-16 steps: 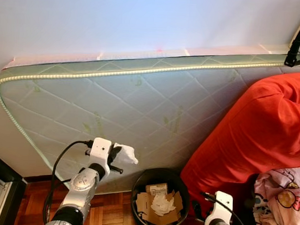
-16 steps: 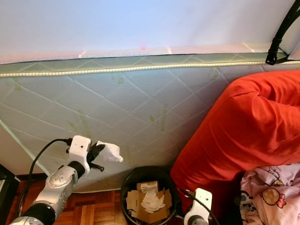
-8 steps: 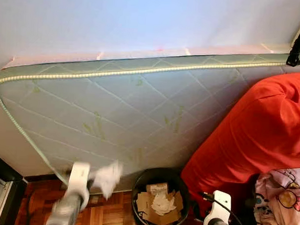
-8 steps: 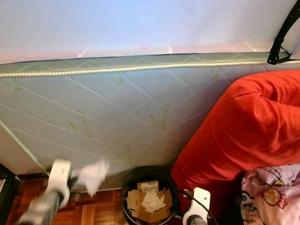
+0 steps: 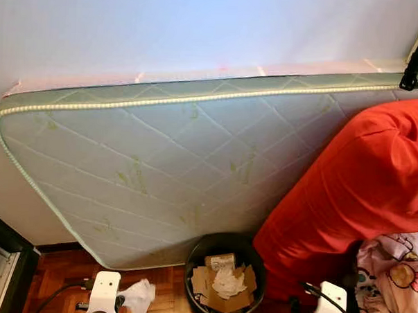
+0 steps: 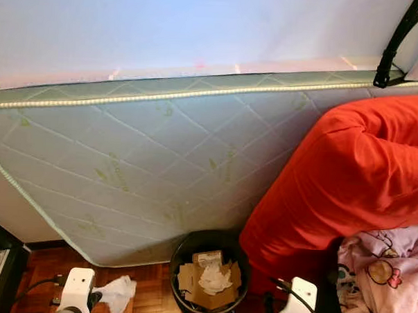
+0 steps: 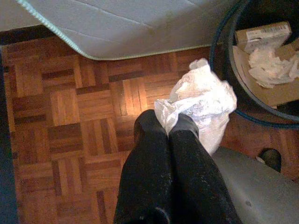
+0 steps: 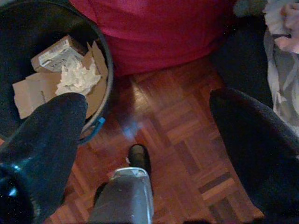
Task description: Clean up the room
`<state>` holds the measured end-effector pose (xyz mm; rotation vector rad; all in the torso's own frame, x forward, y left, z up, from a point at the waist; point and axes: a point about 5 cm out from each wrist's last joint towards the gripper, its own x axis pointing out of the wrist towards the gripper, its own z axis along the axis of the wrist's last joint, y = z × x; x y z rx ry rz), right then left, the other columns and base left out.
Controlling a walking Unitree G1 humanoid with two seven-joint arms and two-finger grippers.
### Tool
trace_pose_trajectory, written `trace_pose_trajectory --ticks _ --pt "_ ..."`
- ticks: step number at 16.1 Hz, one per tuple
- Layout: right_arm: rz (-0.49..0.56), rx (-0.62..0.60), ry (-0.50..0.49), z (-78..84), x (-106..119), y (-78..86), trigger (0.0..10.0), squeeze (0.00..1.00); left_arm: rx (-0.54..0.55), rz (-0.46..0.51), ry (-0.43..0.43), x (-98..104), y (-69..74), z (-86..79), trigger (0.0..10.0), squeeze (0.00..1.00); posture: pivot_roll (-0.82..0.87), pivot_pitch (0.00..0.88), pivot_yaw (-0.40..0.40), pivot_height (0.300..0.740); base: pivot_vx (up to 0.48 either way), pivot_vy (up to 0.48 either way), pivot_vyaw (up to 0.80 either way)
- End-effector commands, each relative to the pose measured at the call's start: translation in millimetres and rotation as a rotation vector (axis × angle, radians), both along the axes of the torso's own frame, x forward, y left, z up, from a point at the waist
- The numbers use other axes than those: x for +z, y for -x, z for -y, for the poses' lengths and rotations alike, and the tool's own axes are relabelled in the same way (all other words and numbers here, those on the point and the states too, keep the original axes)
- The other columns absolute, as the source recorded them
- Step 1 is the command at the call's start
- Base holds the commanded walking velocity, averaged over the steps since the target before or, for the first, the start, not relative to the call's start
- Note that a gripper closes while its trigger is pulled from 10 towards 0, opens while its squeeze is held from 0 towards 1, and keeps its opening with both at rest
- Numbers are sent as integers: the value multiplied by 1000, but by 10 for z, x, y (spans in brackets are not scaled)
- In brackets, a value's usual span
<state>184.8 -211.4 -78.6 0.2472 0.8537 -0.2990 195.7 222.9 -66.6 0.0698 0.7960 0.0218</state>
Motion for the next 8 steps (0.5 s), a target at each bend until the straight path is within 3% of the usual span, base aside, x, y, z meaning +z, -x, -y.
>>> trace_pose_trajectory --ticks 1,4,8 --pt "-22 9 4 20 -25 56 10000 0 -31 -39 -3 -42 62 15 10000 0 126 96 7 718 0 0 0" --pt "-13 8 19 81 -7 49 10000 0 -38 -65 -15 -71 110 15 10000 0 118 90 15 718 0 0 0" --pt "-27 153 98 170 3 90 10000 0 -36 -115 -21 -138 249 -6 10000 0 107 75 1 718 0 0 0"
